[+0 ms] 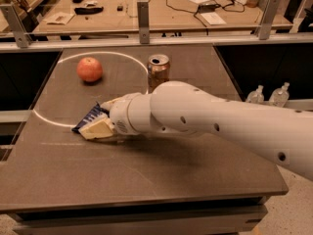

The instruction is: Move rxbar blueberry near apple

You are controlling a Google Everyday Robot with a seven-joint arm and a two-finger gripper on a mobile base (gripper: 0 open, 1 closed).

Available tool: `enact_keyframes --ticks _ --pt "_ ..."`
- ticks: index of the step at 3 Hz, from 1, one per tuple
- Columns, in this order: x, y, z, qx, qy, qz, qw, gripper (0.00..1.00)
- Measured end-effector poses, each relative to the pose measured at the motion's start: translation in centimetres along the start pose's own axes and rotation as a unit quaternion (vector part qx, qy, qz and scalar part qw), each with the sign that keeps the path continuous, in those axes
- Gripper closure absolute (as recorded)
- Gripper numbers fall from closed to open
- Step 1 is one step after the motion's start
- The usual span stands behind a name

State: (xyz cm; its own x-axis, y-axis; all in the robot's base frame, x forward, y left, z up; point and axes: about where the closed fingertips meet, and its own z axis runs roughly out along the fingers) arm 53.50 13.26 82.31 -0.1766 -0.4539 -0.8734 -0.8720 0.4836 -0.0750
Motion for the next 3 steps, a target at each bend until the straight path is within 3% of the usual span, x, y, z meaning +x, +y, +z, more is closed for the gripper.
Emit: enact_keyframes --ticks 1,2,3 --pt "-0.1 -3.3 0.3 0.066 0.003 0.015 0.9977 1.0" --pt "-1.0 -6.6 0.0 0.115 -0.01 0.033 0.9927 1.0" --pt "-1.8 -9.8 0.0 0.147 -0.022 0.044 0.9879 1.0"
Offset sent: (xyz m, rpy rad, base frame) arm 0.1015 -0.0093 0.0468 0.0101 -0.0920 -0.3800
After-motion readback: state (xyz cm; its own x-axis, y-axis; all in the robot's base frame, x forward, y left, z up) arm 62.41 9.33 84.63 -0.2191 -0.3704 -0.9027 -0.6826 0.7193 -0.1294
